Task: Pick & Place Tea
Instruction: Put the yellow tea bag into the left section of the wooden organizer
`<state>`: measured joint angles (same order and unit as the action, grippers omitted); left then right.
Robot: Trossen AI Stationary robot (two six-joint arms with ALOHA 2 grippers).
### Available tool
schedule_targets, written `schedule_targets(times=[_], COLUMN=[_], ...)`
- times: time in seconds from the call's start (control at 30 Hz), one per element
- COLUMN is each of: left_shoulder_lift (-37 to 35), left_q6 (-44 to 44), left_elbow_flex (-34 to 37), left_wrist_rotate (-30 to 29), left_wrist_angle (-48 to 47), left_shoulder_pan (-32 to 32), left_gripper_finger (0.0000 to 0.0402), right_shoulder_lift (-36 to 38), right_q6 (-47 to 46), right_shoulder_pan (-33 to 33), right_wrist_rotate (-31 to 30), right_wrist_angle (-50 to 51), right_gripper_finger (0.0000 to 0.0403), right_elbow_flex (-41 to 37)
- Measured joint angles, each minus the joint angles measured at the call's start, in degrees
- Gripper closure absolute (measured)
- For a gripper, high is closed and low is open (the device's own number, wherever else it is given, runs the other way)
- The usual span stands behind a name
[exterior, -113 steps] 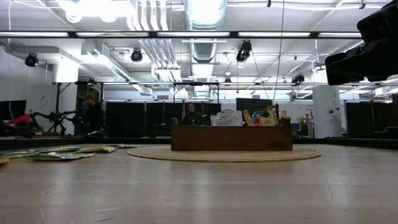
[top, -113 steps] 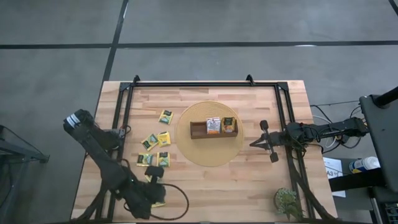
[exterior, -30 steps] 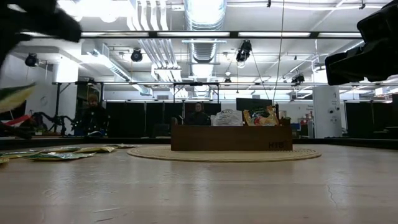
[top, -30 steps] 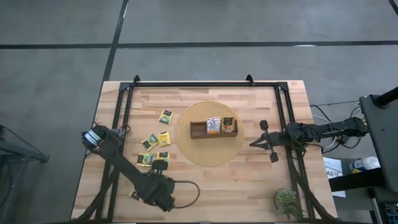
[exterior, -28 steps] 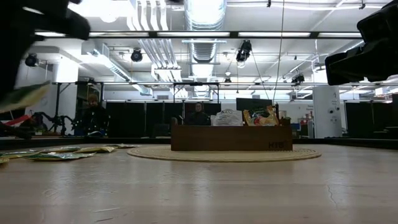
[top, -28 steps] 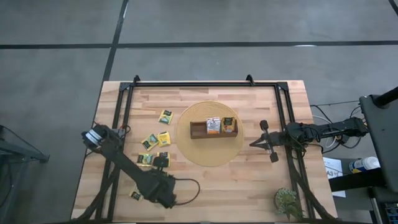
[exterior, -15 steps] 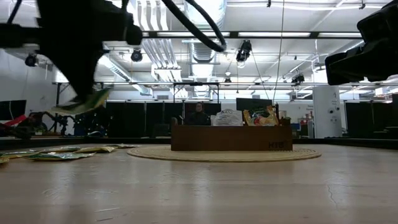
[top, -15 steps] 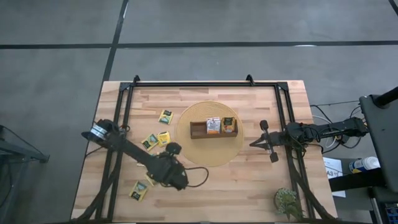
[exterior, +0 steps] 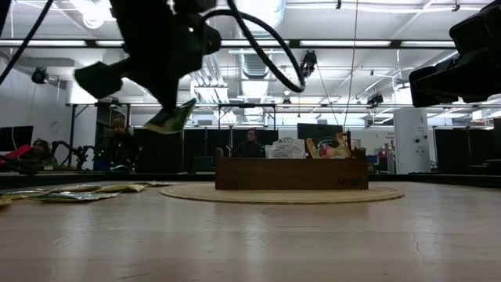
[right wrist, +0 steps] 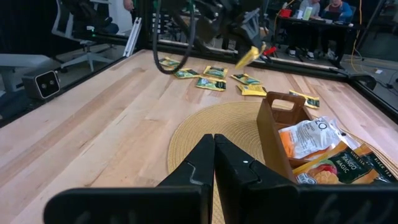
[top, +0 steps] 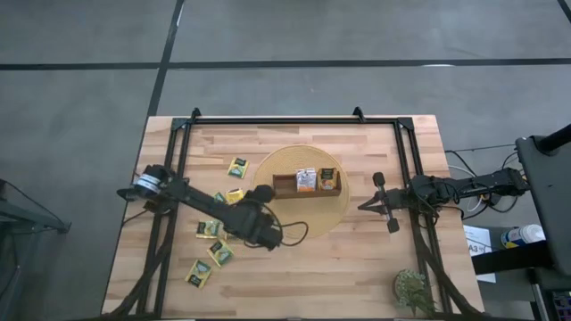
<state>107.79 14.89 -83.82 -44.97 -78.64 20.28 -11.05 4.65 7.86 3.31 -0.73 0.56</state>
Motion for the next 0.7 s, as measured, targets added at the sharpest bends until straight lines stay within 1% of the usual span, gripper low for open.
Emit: schedule_targets(times=[0.07,0.17,0.27,0.37,0.53,0.7], left_shoulder_lift=[1.9,6.4,11.9,16.8,20.5,22.6], left_q6=[1.5,3.9,7.5,8.2,15.1,17.7], left_elbow_flex=[-2.4,-8.6,-15.9,-21.4,-25.2,-27.9], left_wrist_rotate=[-1.2,-3.9,-7.7,-10.4,-12.2,-14.5], left_wrist_angle=[-0.1,-1.7,-6.6,-11.7,-11.4,-11.4], left_shoulder_pan=[-0.9,-1.7,-2.2,-3.1,-4.4,-6.4], left_gripper_finger=[0.0402,0.0402,0.0401,0.0401,0.0401,0.0401], right_shoulder_lift=[0.0,0.0,0.0,0.0,0.1,0.0], right_q6=[-0.1,-0.1,0.0,0.0,0.0,-0.1], right_shoulder_pan=[0.0,0.0,0.0,0.0,0.0,0.0], right_wrist_rotate=[0.0,0.0,0.0,0.0,0.0,0.0], right_wrist_angle=[0.0,0.0,0.0,0.0,0.0,0.0], right_gripper_finger=[0.0394,0.0394,0.0394,0.0394,0.0394,0.0394], right_elbow_flex=[0.0,0.0,0.0,0.0,0.0,0.0])
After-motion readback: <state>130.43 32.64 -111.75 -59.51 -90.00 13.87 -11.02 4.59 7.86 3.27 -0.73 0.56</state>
